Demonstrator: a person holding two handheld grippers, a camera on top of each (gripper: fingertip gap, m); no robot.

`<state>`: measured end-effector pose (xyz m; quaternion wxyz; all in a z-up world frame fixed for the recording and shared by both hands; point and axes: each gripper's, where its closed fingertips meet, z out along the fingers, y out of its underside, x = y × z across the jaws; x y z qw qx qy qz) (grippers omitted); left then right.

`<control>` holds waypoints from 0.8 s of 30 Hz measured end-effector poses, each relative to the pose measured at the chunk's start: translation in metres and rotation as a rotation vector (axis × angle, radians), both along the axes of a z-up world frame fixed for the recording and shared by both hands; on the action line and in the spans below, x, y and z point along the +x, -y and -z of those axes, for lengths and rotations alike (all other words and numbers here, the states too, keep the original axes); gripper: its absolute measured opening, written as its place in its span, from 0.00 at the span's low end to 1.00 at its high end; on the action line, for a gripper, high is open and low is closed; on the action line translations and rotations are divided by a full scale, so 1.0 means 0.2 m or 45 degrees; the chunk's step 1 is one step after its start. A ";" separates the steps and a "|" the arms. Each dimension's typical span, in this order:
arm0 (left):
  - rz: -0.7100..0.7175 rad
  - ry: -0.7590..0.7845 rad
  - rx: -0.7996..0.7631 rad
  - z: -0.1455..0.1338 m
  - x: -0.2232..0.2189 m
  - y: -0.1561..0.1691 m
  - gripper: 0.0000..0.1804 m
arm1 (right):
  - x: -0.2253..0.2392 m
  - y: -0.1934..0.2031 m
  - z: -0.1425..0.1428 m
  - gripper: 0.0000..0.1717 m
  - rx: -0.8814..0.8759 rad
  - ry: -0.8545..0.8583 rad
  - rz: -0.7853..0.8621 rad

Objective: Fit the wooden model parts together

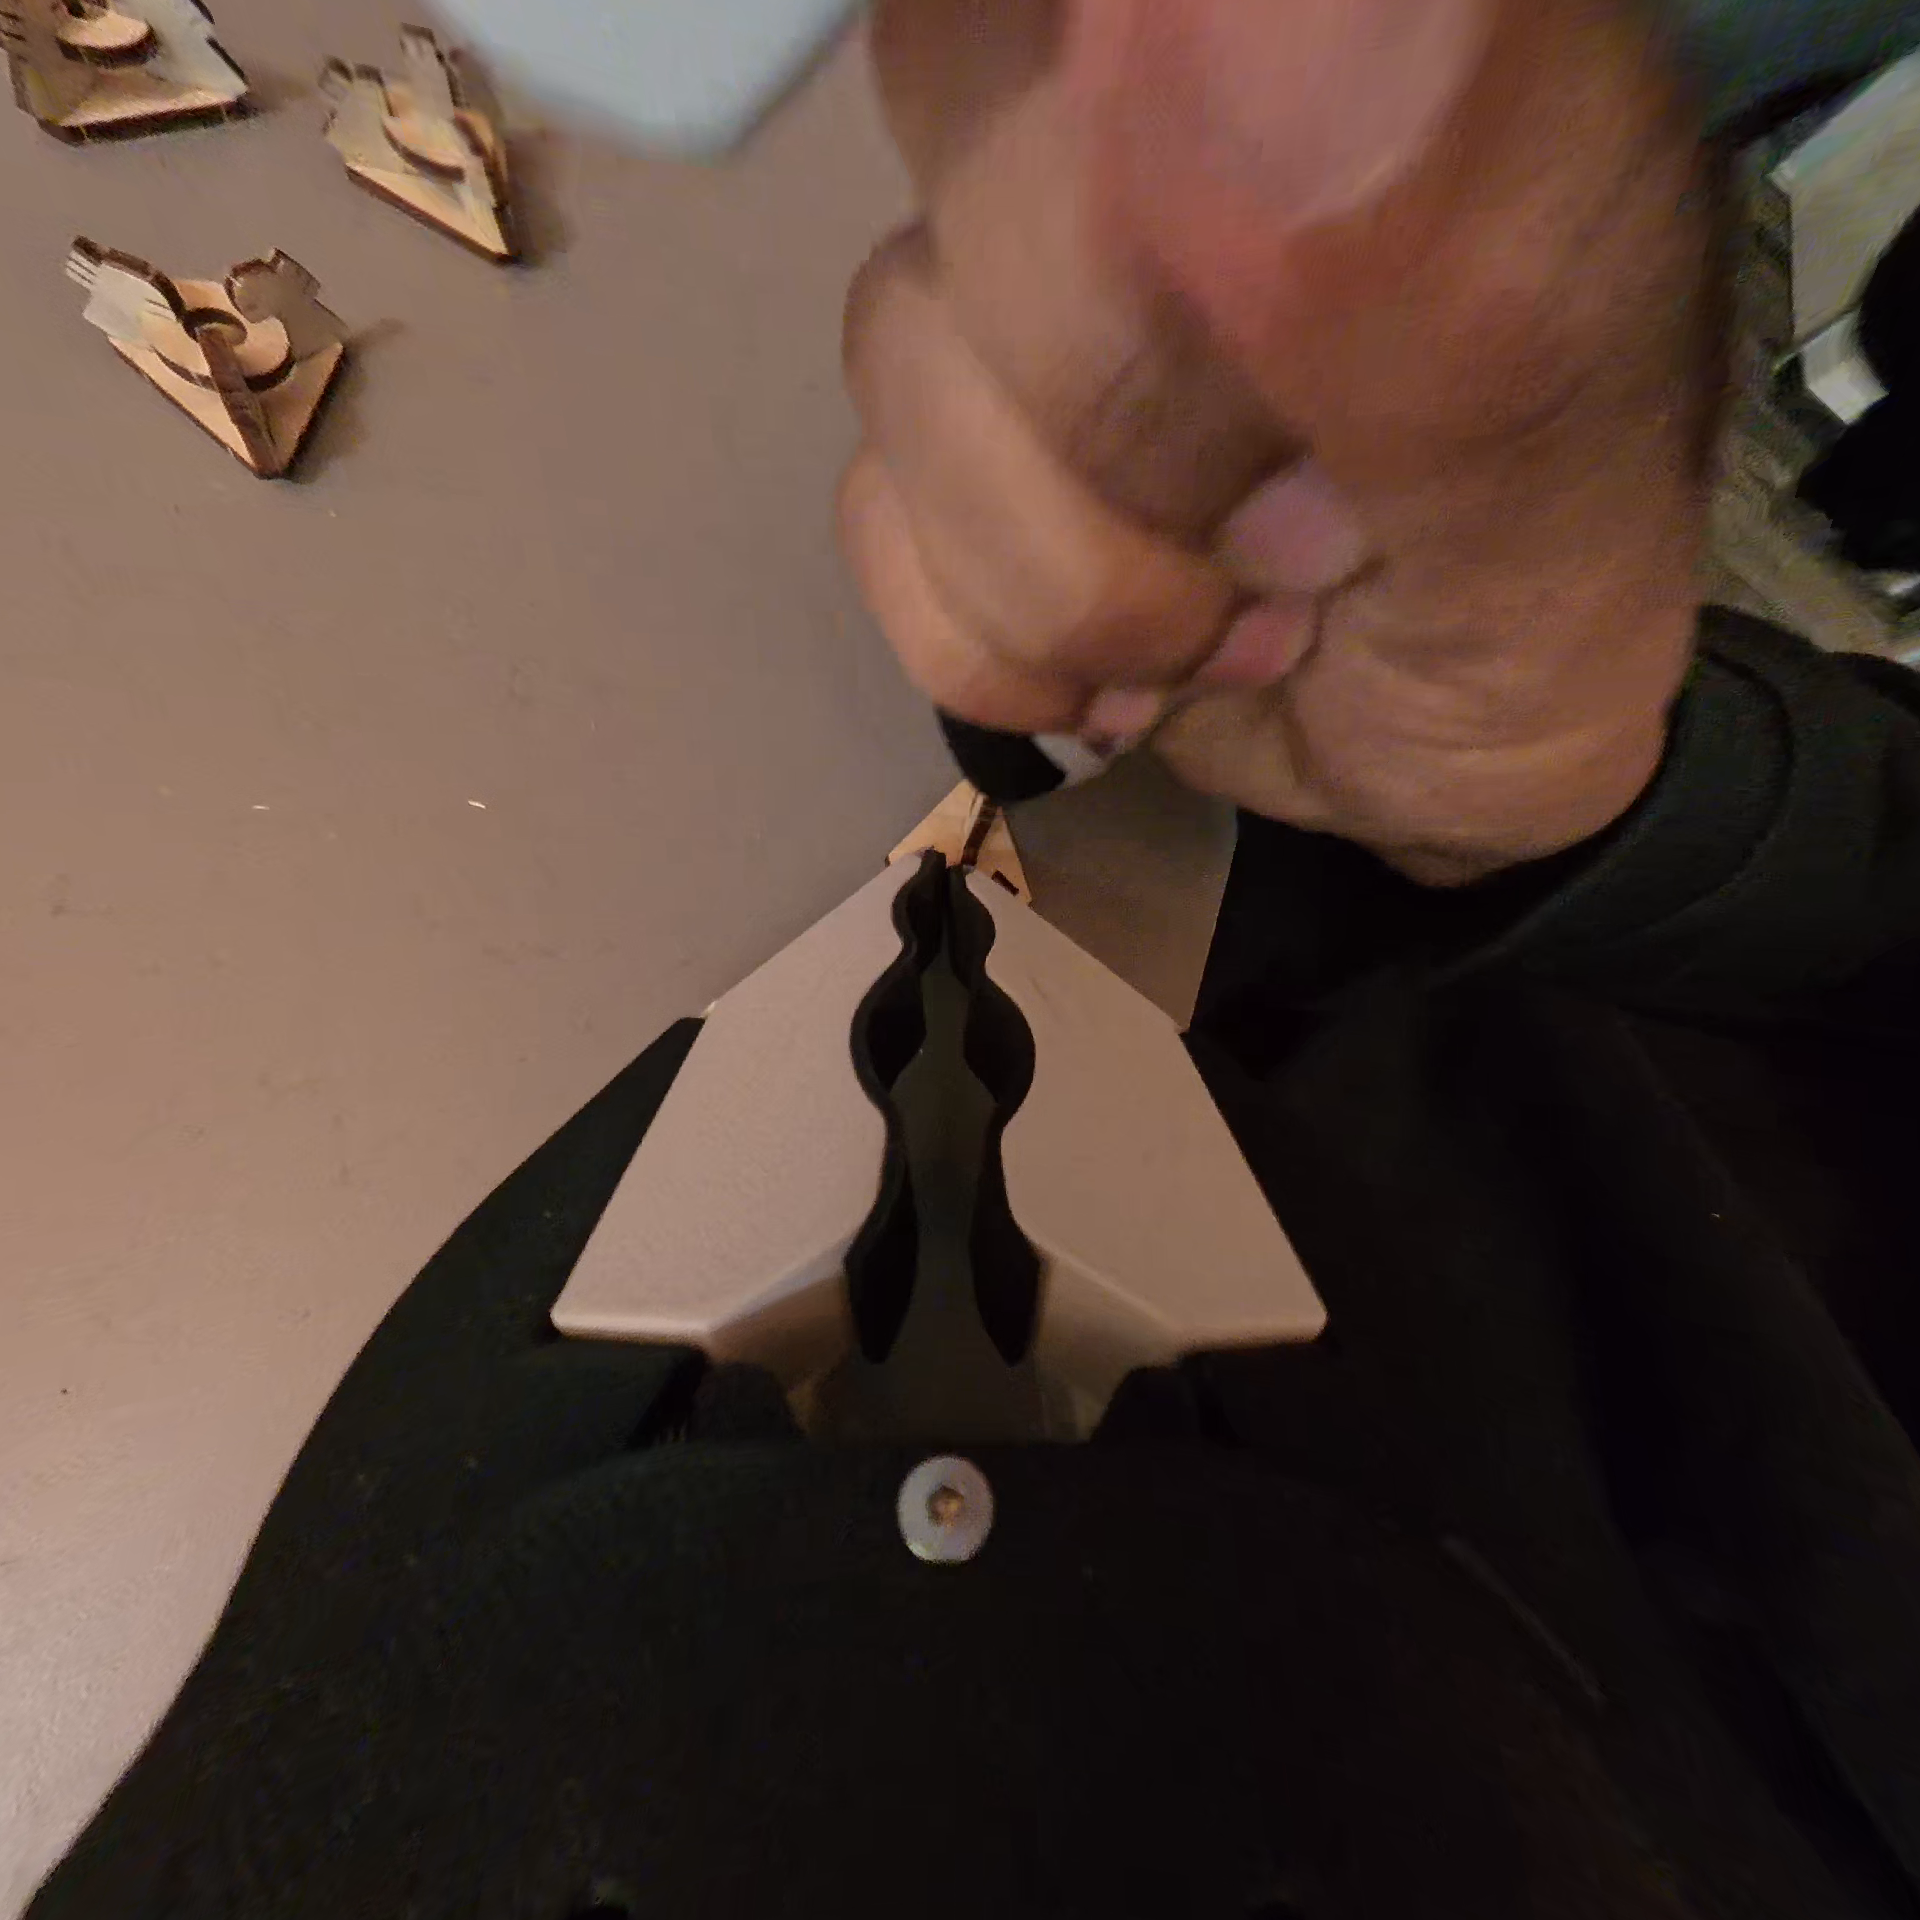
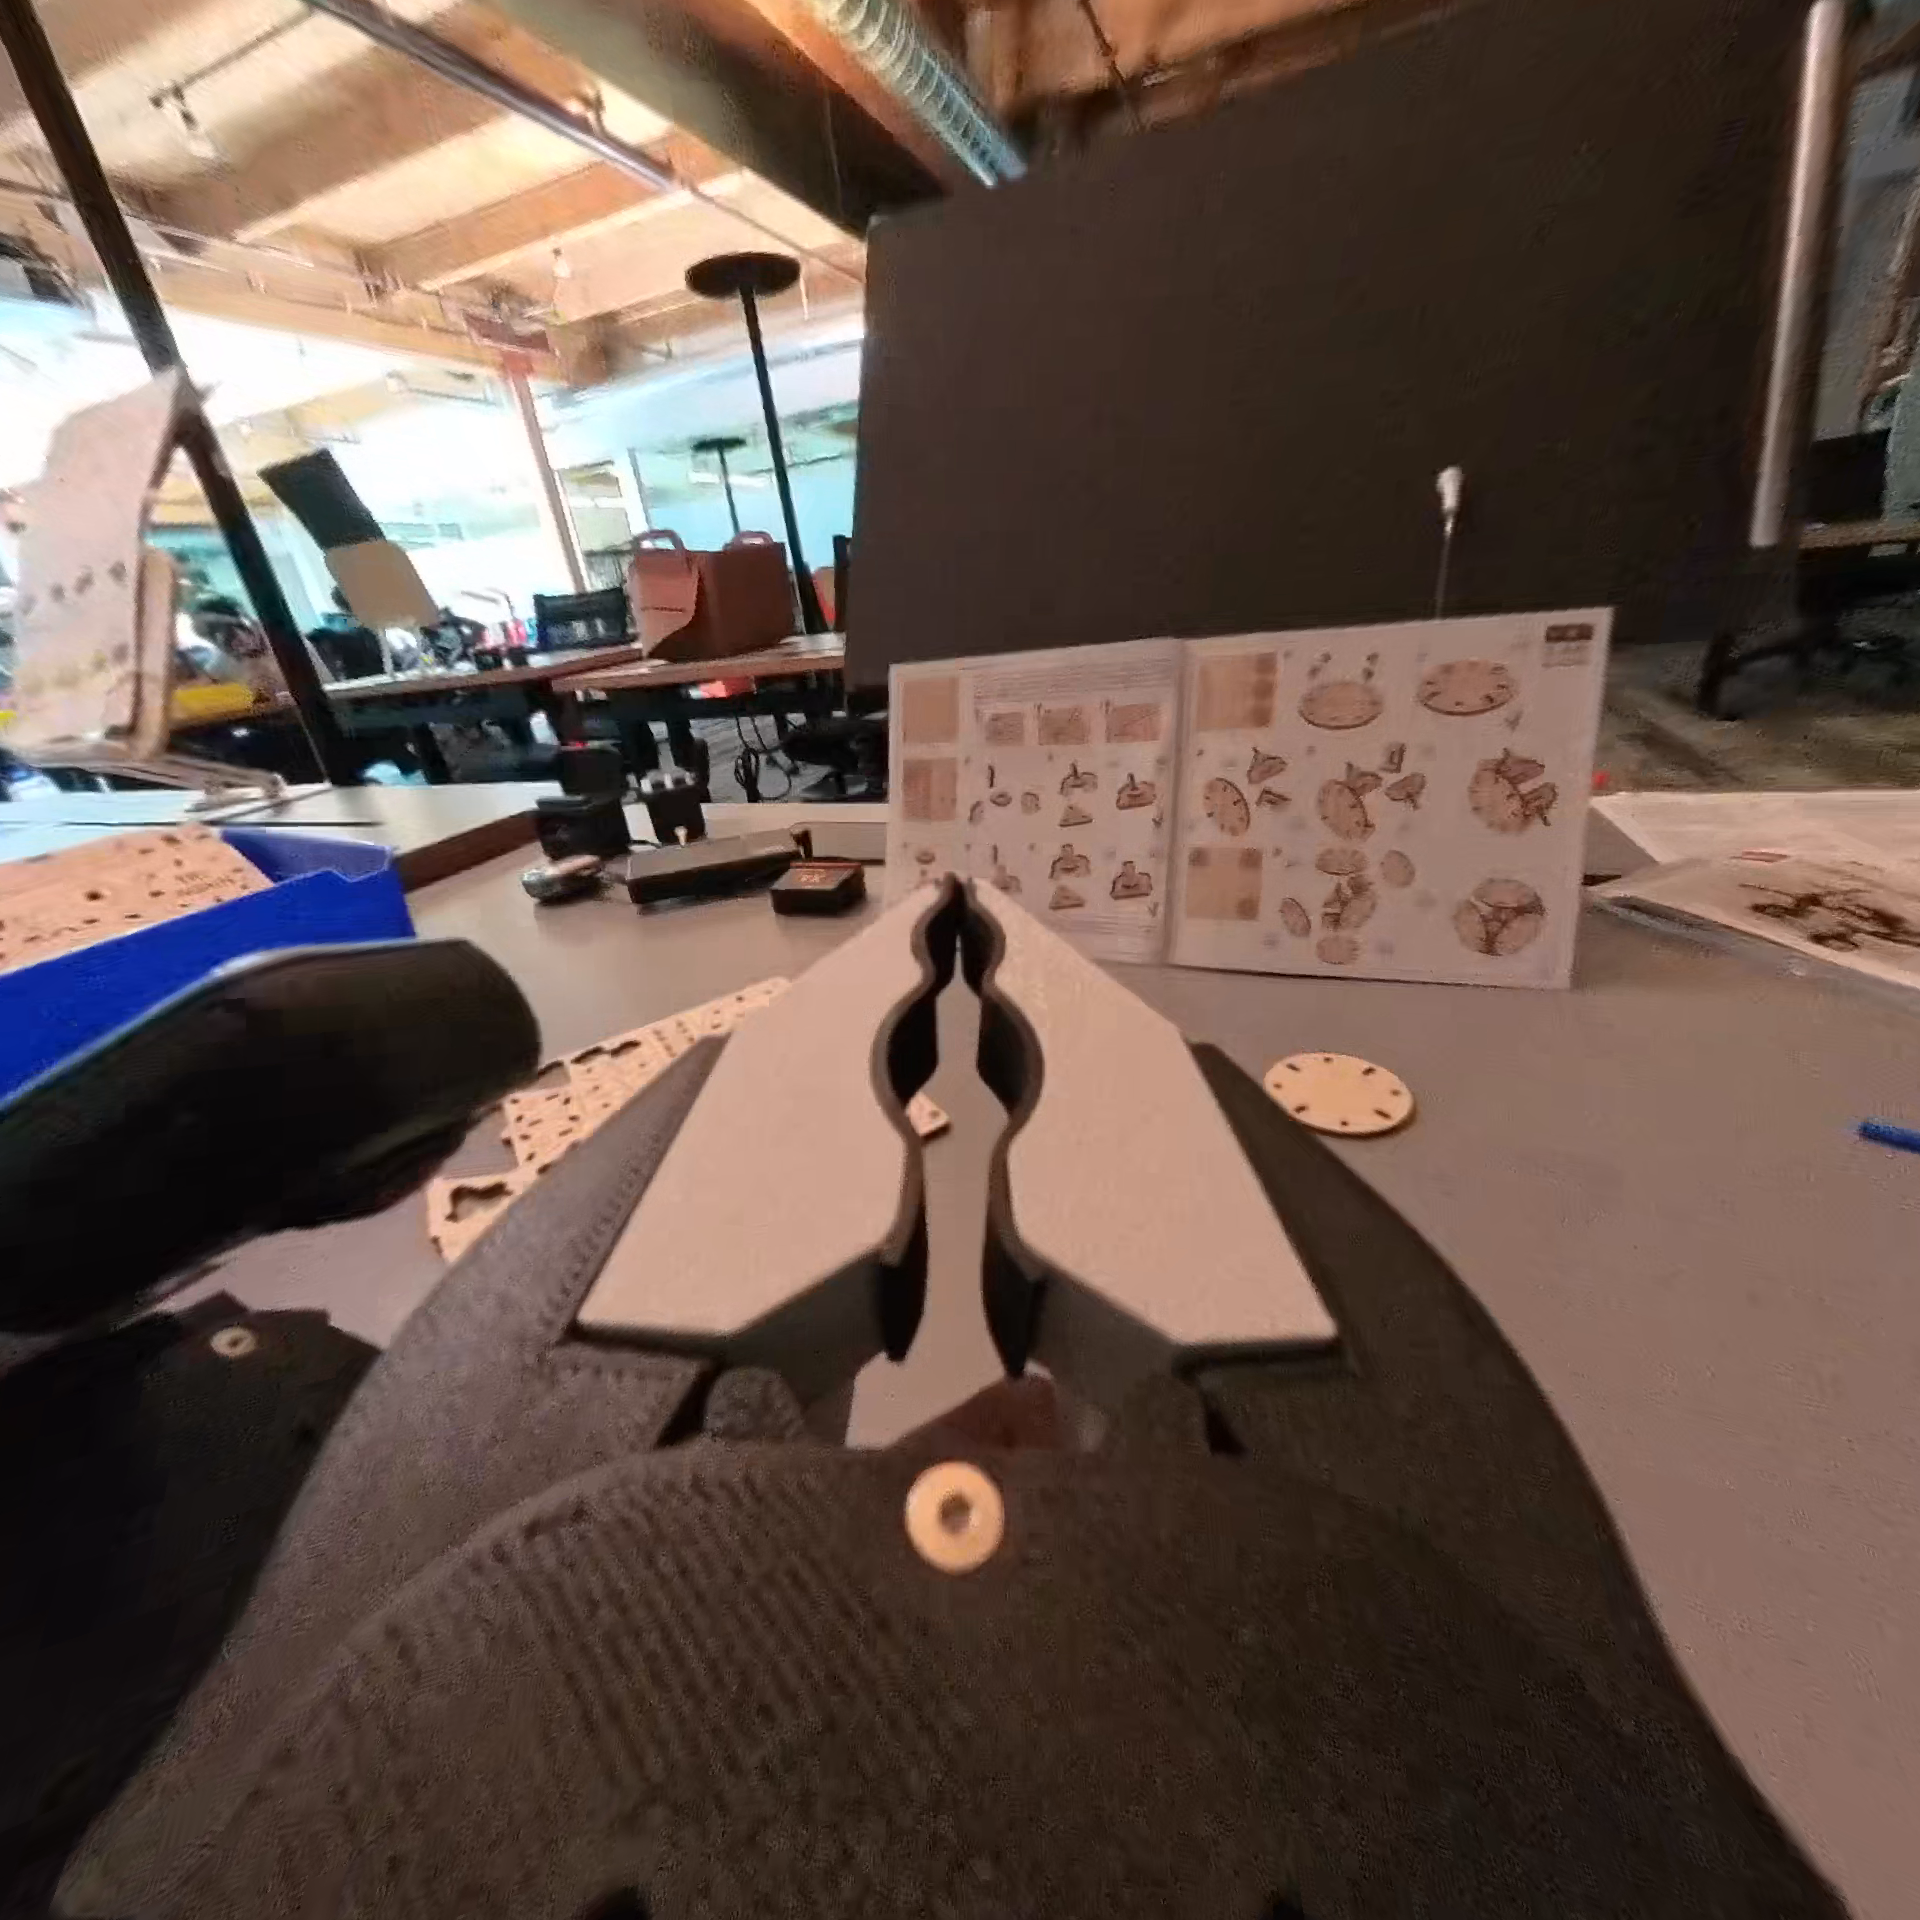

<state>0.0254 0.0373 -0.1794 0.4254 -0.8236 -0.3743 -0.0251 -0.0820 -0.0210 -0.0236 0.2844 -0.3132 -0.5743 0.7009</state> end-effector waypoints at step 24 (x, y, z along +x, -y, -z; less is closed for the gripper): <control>-0.007 -0.021 -0.016 0.00 0.00 0.00 0.01 | -0.01 0.10 0.04 0.00 0.105 -0.006 -0.053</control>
